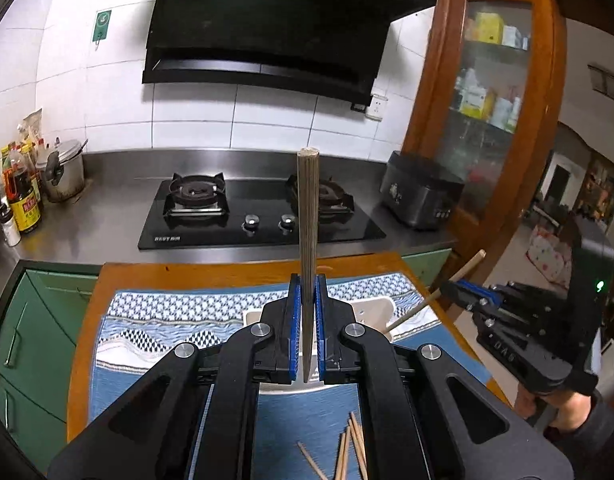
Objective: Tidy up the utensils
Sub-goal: 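Lift both held chopsticks and carry them over the white utensil holder, then open right tool dropping chopstick into holder while left tool releases its chopstick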
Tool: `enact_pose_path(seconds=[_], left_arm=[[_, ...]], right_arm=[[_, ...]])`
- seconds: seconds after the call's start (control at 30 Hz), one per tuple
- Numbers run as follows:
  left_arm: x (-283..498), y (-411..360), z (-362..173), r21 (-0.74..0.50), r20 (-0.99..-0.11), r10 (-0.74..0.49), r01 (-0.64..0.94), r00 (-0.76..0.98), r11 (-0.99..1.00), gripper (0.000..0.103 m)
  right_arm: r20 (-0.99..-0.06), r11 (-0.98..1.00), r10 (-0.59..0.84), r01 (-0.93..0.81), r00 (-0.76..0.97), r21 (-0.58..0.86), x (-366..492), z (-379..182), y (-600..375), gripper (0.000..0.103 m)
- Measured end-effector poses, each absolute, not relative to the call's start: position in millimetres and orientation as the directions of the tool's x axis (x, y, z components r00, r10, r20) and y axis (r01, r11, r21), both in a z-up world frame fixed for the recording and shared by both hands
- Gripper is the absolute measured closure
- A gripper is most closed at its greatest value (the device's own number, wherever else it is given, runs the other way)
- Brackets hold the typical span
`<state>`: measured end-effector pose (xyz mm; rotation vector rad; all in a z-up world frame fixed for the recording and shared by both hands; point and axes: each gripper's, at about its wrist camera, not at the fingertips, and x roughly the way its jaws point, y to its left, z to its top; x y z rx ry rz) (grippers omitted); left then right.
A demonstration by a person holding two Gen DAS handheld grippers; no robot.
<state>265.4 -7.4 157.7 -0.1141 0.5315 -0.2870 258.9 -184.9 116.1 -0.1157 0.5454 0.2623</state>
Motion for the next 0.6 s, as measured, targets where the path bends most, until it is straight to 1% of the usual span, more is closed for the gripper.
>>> enact_pose_path(seconds=[0.23,0.37,0.4,0.43,0.47,0.6], left_arm=[[273.9,-9.4,181.9,-0.160,-0.434,-0.270,0.222,0.859,0.962,0.098],[286.4,-10.8,181.1,-0.127,-0.431,-0.222,0.185,0.874,0.974,0.098],[291.1,-10.2,178.4,-0.134,-0.437,-0.222,0.181,0.871,0.974,0.098],[295.4,-9.2,174.5,-0.144,-0.444,-0.224,0.178,0.868,0.974,0.098],[298.5,-8.1,171.4,-0.146,-0.450,-0.222,0.174,0.865,0.974,0.098],[312.8,-3.8,147.1,-0.187,-0.502,-0.242,0.169,0.831,0.968,0.098]], right_arm=[[-0.557,0.962,0.205,-0.269,0.805,-0.035,267.7,102.1,-182.1,0.096],[-0.552,0.964,0.203,-0.265,0.808,-0.033,267.8,102.9,-185.6,0.090],[-0.545,0.964,0.204,-0.264,0.813,-0.035,265.0,105.2,-186.9,0.087],[-0.538,0.964,0.208,-0.265,0.817,-0.030,262.0,106.8,-189.0,0.082],[-0.532,0.963,0.213,-0.267,0.820,-0.025,259.4,108.3,-191.8,0.080],[-0.509,0.961,0.221,-0.274,0.832,-0.030,242.6,111.4,-197.5,0.078]])
